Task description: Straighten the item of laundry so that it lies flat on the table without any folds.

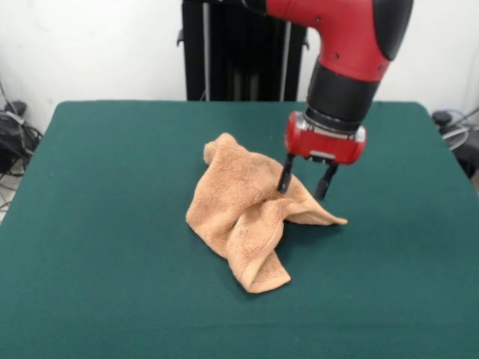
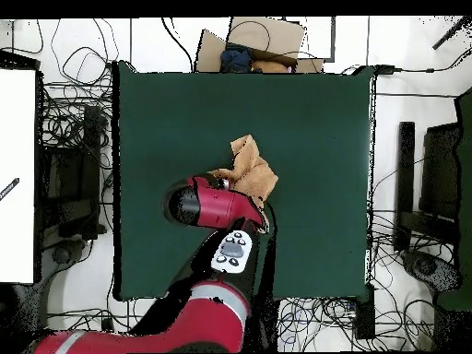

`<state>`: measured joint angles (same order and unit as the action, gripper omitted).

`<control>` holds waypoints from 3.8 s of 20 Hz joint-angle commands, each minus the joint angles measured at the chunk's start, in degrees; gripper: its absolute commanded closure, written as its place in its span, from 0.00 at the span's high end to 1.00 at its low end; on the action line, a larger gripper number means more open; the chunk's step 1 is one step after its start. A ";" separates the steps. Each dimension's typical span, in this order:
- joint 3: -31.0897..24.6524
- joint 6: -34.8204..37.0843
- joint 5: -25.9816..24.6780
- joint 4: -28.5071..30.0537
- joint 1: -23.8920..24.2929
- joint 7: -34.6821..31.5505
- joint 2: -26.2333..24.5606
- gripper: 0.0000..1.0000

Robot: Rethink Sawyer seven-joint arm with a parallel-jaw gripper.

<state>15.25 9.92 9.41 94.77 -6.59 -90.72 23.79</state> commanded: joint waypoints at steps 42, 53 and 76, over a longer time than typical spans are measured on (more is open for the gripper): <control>-8.08 2.33 7.04 -13.63 0.47 -11.80 -12.41 1.00; -16.92 1.33 8.41 -7.79 5.50 -12.84 -10.07 1.00; -21.22 1.84 12.69 -5.20 8.08 -14.51 -9.73 1.00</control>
<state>2.41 11.12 19.16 84.61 1.49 -90.72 16.77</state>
